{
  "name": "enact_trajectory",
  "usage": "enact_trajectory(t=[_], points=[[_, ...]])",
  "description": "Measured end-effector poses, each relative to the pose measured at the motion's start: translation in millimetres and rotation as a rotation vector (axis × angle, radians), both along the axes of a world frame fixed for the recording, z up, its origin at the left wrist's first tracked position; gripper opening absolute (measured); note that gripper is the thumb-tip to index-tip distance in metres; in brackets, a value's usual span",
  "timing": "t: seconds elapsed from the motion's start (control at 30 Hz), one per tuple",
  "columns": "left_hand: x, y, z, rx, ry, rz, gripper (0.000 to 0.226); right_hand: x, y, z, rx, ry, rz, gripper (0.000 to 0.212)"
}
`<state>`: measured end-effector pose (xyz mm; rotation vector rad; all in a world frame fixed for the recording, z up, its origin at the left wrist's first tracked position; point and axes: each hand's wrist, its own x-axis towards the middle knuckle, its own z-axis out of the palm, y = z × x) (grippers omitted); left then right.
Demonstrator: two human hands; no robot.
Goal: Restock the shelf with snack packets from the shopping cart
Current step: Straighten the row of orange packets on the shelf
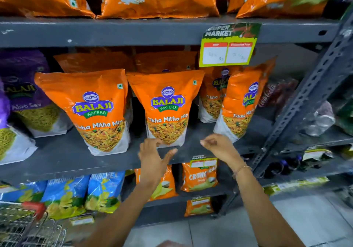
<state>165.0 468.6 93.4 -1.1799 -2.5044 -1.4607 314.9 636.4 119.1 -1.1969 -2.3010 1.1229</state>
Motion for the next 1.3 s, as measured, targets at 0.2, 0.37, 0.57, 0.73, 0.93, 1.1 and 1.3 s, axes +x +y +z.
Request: enact_trajectory(t=[0.2, 0.37, 0.57, 0.73, 0.93, 1.1, 1.3], points=[[42.0, 65.3, 22.3, -0.09, 0.092, -0.484, 0.051, 68.4, 47.0, 8.1, -0.053, 0.071, -0.226, 0.012], [71.9, 130.2, 30.5, -0.23, -0.159, -0.568, 0.093, 69.7, 74.4, 12.9, -0.153, 0.229, -0.289, 0.048], [98.5, 180.5, 12.3, -0.261, -0.287, -0.429, 0.093, 78.0, 110.7, 9.0, -0.271, 0.207, -0.124, 0.077], [110.7, 183.2, 16.8, -0.269, -0.262, -0.255, 0.071, 84.0, 124.2, 2.6, -0.354, 0.218, -0.059, 0.114], [76.8, 178.7, 24.0, -0.359, -0.333, -0.333, 0.081, 72.6, 119.6, -4.2, -0.377, 0.296, 0.057, 0.084], [52.8, 167.8, 23.2, -0.382, -0.369, -0.39, 0.099, 58.8, 108.6, -13.9, -0.283, 0.352, 0.002, 0.091], [55.7, 164.7, 24.0, -0.384, -0.409, -0.379, 0.1, 60.0, 110.2, -15.4, -0.227, 0.374, -0.016, 0.077]])
